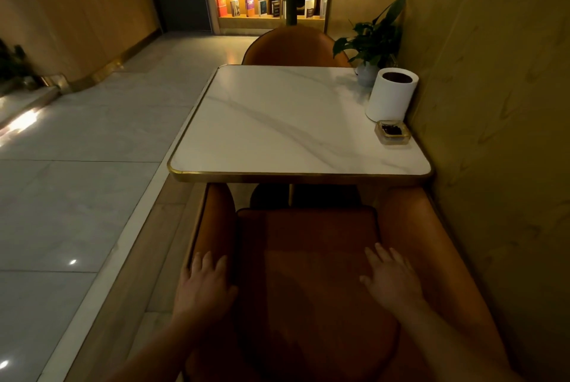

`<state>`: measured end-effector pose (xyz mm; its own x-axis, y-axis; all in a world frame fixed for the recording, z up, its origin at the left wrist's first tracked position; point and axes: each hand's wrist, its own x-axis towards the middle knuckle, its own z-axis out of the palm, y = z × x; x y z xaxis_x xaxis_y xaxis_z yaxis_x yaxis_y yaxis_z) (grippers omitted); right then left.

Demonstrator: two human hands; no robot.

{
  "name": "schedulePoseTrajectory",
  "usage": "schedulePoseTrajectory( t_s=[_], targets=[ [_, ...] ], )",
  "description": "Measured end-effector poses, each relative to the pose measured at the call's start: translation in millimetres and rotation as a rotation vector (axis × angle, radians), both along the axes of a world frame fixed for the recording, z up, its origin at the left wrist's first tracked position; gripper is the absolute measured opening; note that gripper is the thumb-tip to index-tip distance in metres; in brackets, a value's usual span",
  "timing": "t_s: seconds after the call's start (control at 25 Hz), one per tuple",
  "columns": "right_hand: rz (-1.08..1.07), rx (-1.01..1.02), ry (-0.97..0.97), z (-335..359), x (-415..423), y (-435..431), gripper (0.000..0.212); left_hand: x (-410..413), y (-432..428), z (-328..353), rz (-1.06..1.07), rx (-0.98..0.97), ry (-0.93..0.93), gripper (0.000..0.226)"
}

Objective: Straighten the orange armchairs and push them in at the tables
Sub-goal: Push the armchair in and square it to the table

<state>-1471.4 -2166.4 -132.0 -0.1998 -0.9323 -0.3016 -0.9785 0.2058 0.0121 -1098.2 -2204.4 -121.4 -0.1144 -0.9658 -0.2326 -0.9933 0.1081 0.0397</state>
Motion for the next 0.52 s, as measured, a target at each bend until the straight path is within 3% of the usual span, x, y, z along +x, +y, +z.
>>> schedulePoseTrajectory(
  t_s=[0.2,0.52],
  targets=[
    [0.026,-0.058,-0.100,53,42,32,0.069,18,20,56,0.059,-0.013,0.164,0.067],
    [0.042,-0.083,-0.233,142,103,61,0.065,35,55,140,0.077,-0.046,0.216,0.061]
  ],
)
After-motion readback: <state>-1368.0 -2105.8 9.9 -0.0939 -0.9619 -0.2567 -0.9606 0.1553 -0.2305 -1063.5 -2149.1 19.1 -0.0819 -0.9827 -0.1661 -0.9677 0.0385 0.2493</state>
